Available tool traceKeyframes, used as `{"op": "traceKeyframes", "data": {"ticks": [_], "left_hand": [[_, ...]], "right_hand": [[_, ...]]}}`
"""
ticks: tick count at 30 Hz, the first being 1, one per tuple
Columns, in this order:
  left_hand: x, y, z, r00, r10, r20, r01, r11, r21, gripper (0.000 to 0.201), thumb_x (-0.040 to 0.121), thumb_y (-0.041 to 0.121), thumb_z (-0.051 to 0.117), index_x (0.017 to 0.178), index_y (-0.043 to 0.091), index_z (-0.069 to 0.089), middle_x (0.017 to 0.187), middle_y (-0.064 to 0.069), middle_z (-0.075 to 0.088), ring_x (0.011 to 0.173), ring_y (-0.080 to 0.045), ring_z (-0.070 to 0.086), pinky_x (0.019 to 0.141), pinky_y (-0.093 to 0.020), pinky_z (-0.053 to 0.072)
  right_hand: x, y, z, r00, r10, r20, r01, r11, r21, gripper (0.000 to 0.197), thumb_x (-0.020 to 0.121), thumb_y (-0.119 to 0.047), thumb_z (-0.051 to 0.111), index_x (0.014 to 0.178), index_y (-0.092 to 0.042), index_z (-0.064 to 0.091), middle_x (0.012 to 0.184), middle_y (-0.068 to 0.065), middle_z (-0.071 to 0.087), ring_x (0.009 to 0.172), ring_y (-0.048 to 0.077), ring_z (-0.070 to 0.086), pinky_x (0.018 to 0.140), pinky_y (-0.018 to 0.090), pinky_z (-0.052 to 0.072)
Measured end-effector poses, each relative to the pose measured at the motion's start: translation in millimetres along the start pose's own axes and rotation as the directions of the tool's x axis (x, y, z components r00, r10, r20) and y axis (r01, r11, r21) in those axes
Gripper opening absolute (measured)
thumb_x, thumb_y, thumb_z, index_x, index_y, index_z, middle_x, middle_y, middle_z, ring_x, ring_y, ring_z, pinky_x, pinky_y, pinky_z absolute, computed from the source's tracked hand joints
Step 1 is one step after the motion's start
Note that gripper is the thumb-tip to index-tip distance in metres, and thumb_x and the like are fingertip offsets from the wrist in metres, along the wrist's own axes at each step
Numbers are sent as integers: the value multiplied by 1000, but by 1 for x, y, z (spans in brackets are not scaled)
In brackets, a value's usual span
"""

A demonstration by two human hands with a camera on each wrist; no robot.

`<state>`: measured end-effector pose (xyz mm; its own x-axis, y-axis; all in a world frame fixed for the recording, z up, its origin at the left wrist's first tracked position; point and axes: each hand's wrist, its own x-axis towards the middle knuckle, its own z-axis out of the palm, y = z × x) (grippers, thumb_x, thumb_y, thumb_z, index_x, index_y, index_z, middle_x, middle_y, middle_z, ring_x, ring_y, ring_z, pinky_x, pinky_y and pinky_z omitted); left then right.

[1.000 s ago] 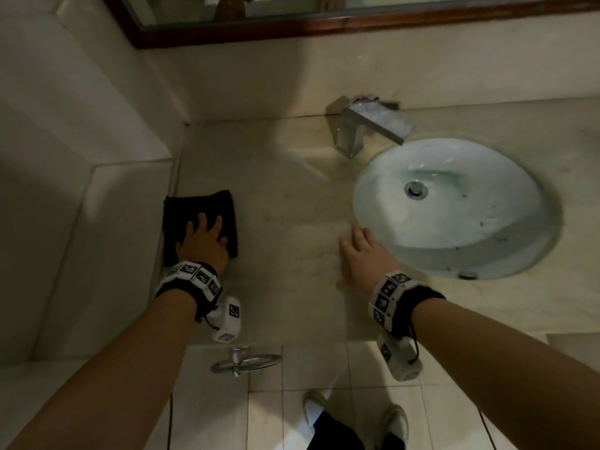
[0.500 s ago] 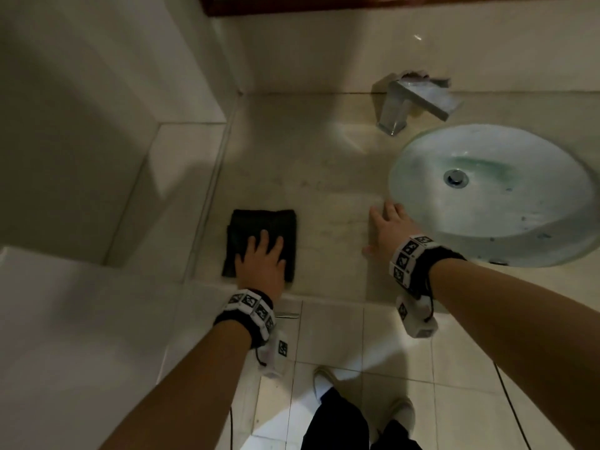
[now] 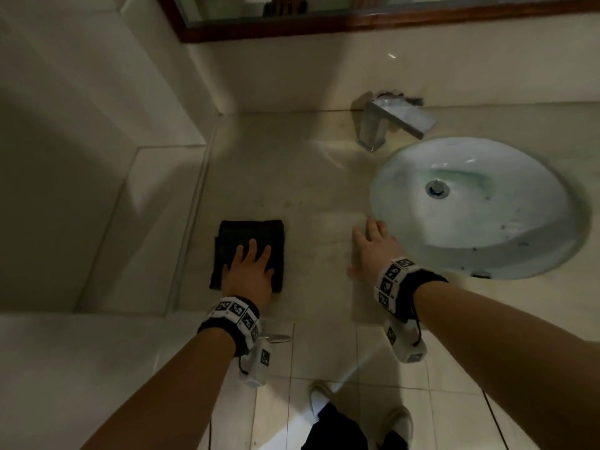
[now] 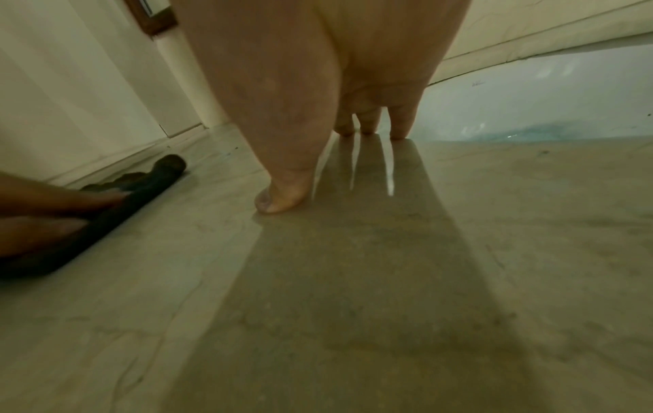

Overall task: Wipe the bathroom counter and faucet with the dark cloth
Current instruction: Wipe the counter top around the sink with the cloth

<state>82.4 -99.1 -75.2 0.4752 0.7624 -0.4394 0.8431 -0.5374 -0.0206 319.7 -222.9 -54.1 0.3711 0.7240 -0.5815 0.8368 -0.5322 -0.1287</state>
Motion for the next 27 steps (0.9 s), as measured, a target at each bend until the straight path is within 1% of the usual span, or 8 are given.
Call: {"op": "traceKeyframes", "data": {"ticks": [3, 6, 10, 13, 16, 18, 23, 27], "left_hand": [[41, 7, -22, 999, 18, 38, -18, 1000, 3, 55, 103, 40, 28, 154, 34, 8, 163, 3, -5, 149, -25, -1, 117, -51, 19], [80, 15, -38, 999, 51, -16, -51, 999, -18, 54, 103, 38, 29, 153, 34, 11, 163, 3, -3, 149, -25, 0, 118, -53, 14], [132, 27, -60, 997, 73, 5, -73, 997, 0, 56, 102, 39, 30, 154, 34, 9, 162, 2, -3, 148, -28, 2, 116, -57, 16], [149, 33, -65, 997, 72, 24, -73, 997, 22, 56, 102, 39, 29, 154, 32, 9, 162, 1, -2, 148, -29, 4, 114, -58, 20], [137, 29, -59, 995, 101, -15, -100, 994, 48, 55, 102, 40, 29, 154, 31, 11, 162, -1, 1, 148, -30, 7, 114, -54, 23], [118, 29, -50, 991, 130, -15, -130, 990, 47, 55, 102, 39, 29, 154, 31, 12, 163, -1, 2, 148, -29, 7, 114, -53, 24], [38, 42, -18, 986, 167, -27, -165, 985, 56, 53, 103, 36, 29, 153, 31, 14, 163, -1, 3, 148, -28, 7, 113, -55, 23], [-15, 55, 0, 984, 177, -23, -176, 983, 43, 54, 102, 37, 33, 153, 32, 16, 162, 0, 4, 147, -29, 7, 114, -55, 22]], "right_hand": [[0, 2, 1, 1000, -9, -4, 9, 1000, 14, 96, 88, -52, 59, 155, -21, -1, 161, 13, -17, 149, 33, -9, 120, 48, 11], [2, 5, 3, 1000, -12, -8, 13, 999, 29, 95, 88, -51, 60, 155, -21, 0, 160, 13, -19, 149, 32, -11, 121, 48, 7], [4, 8, 5, 1000, -15, -7, 15, 1000, 26, 94, 88, -50, 59, 155, -22, 0, 160, 12, -21, 149, 31, -13, 121, 49, 6], [5, 12, 9, 1000, -15, -22, 16, 1000, 21, 95, 88, -52, 59, 155, -24, -1, 160, 10, -21, 149, 30, -13, 121, 50, 7], [8, 11, 10, 1000, -8, -14, 9, 999, 34, 96, 87, -53, 60, 155, -25, -2, 160, 9, -21, 149, 29, -13, 121, 50, 8], [8, 11, 9, 1000, -6, -11, 6, 999, 34, 96, 86, -54, 60, 155, -25, -2, 161, 9, -20, 149, 29, -12, 120, 50, 9], [4, 8, 5, 1000, 0, -8, 0, 1000, 24, 96, 87, -53, 60, 155, -26, -2, 161, 8, -18, 149, 29, -10, 120, 50, 11], [3, 6, 2, 1000, 2, 11, -2, 1000, 23, 97, 86, -53, 60, 155, -25, -2, 161, 9, -18, 149, 29, -11, 119, 49, 11]]}}
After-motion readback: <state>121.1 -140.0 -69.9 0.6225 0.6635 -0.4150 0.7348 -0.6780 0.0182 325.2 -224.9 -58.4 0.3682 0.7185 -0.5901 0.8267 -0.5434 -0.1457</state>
